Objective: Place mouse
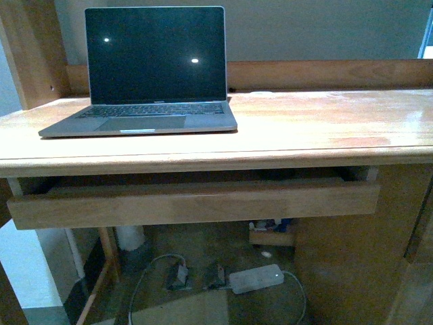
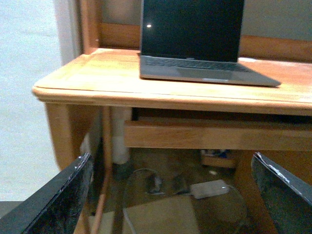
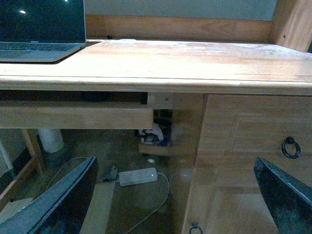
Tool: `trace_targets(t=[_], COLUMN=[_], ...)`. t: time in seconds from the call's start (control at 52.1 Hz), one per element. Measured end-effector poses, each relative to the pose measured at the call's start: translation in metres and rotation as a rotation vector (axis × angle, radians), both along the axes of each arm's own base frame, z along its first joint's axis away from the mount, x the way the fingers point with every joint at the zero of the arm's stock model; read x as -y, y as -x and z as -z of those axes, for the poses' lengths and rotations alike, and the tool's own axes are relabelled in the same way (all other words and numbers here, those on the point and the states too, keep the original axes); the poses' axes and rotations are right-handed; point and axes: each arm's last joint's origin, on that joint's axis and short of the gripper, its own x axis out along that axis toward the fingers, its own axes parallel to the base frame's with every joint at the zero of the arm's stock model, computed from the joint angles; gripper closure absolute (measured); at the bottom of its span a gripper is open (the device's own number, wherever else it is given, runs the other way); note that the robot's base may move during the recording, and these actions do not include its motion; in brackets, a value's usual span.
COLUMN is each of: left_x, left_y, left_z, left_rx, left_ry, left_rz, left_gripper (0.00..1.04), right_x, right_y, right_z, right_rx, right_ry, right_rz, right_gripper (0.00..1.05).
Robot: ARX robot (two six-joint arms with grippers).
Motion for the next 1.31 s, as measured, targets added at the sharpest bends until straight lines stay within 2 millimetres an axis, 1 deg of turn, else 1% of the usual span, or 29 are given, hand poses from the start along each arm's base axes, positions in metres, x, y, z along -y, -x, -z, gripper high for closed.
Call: trace_targets(t=[0.077,0.134,0.154,0.269,0.327,0.346,0.365,0.384,0.403,0.461,0.499,0.538,0.615,0.653,0.692,0.749,0.826,0.999,1.057,1.21,1.306], left_x=[0.001,0.001,0.001,0.003,0.004,0.005,0.006,0.007,0.007,0.010,0.010,0.010,0.010,0.010,0.010,0.010,0.010,0.012,0.012,0.010,0.010], left_y=[-0.007,-0.017,-0.024,-0.043,-0.057,-0.066,-0.072,-0.080,-0.084,-0.100,-0.111,-0.118,-0.125,-0.126,-0.125,-0.124,-0.124,-0.127,-0.133,-0.158,-0.171], left_z=[-0.008,-0.015,-0.018,-0.024,-0.026,-0.027,-0.028,-0.026,-0.028,-0.026,-0.021,-0.014,0.003,0.013,0.017,0.017,0.011,0.012,0.016,0.036,0.042], left_rx=[0.001,0.002,-0.001,-0.035,-0.057,-0.071,-0.077,-0.100,-0.093,-0.121,-0.131,-0.141,-0.209,-0.256,-0.275,-0.272,-0.241,-0.232,-0.224,-0.222,-0.213], left_ry=[0.057,0.136,0.184,0.340,0.427,0.485,0.507,0.548,0.562,0.633,0.669,0.695,0.731,0.750,0.757,0.767,0.773,0.792,0.817,0.946,0.991], left_rz=[0.036,0.060,0.081,0.119,0.144,0.157,0.169,0.180,0.184,0.191,0.185,0.165,0.126,0.105,0.097,0.094,0.106,0.136,0.146,0.134,0.129], left_gripper=[0.07,0.07,0.07,0.07,0.07,0.07,0.07,0.07,0.07,0.07,0.07,0.07,0.07,0.07,0.07,0.07,0.07,0.07,0.07,0.07,0.07], right_x=[0.000,0.000,0.000,0.000,0.000,0.000,0.000,0.000,0.000,0.000,0.000,0.000,0.000,0.000,0.000,0.000,0.000,0.000,0.000,0.000,0.000], right_y=[0.000,0.000,0.000,0.000,0.000,0.000,0.000,0.000,0.000,0.000,0.000,0.000,0.000,0.000,0.000,0.000,0.000,0.000,0.000,0.000,0.000], right_z=[0.000,0.000,0.000,0.000,0.000,0.000,0.000,0.000,0.000,0.000,0.000,0.000,0.000,0.000,0.000,0.000,0.000,0.000,0.000,0.000,0.000], right_rx=[0.000,0.000,0.000,0.000,0.000,0.000,0.000,0.000,0.000,0.000,0.000,0.000,0.000,0.000,0.000,0.000,0.000,0.000,0.000,0.000,0.000], right_ry=[0.000,0.000,0.000,0.000,0.000,0.000,0.000,0.000,0.000,0.000,0.000,0.000,0.000,0.000,0.000,0.000,0.000,0.000,0.000,0.000,0.000], right_rz=[0.000,0.000,0.000,0.000,0.000,0.000,0.000,0.000,0.001,0.000,0.000,0.000,0.000,0.000,0.000,0.000,0.000,0.000,0.000,0.000,0.000], right_gripper=[0.07,0.07,0.07,0.07,0.07,0.07,0.07,0.07,0.07,0.07,0.07,0.07,0.07,0.07,0.07,0.07,0.07,0.07,0.07,0.07,0.07])
